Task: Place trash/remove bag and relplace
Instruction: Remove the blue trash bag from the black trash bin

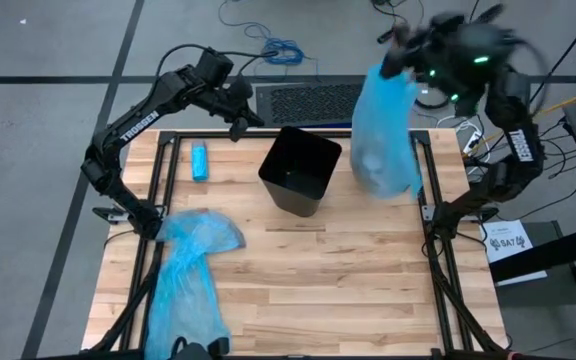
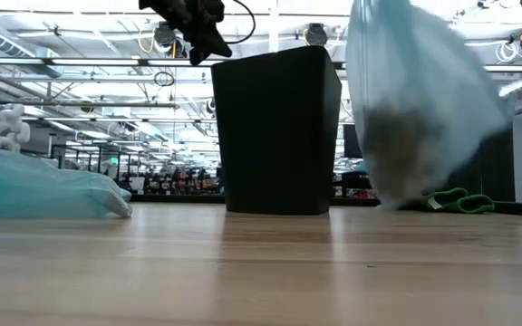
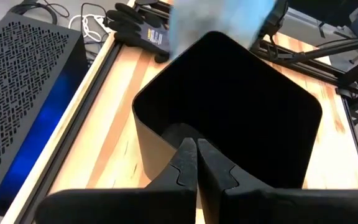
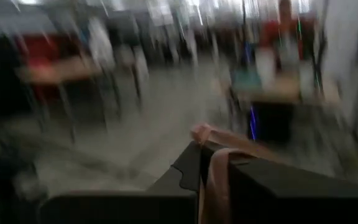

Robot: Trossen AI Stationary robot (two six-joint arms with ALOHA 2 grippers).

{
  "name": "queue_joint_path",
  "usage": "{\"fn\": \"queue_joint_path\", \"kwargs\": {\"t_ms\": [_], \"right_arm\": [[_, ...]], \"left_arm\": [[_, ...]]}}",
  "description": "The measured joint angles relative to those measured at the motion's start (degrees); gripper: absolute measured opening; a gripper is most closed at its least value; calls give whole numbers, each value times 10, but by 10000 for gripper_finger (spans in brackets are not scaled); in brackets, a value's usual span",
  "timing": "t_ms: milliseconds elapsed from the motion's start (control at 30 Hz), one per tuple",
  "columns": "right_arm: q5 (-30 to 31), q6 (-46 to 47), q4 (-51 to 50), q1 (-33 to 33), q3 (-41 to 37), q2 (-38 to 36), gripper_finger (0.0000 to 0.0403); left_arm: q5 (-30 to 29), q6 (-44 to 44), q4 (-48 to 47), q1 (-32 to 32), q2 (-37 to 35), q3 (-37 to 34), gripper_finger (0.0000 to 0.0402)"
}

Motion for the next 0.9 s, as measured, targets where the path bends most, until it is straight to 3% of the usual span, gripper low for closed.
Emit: {"fn": "queue_joint_path", "kwargs": {"t_ms": [200, 400, 533, 767, 900], "right_arm": [[-16, 341, -405, 2, -15, 41, 0], [-165, 368, -284, -3, -196, 35, 0], [-174, 430, -295, -25, -324, 35, 0], [-219, 427, -223, -76, -493, 32, 0], [-323, 408, -101, -128, -586, 28, 0]], "left_arm": [[0, -4, -21, 13, 0, 0, 0], [0, -5, -56, 26, -8, 0, 0], [-1, -6, -64, 25, -17, 0, 0], [-20, -36, -63, 26, -43, 0, 0], [-27, -63, -63, 26, -62, 0, 0]]}}
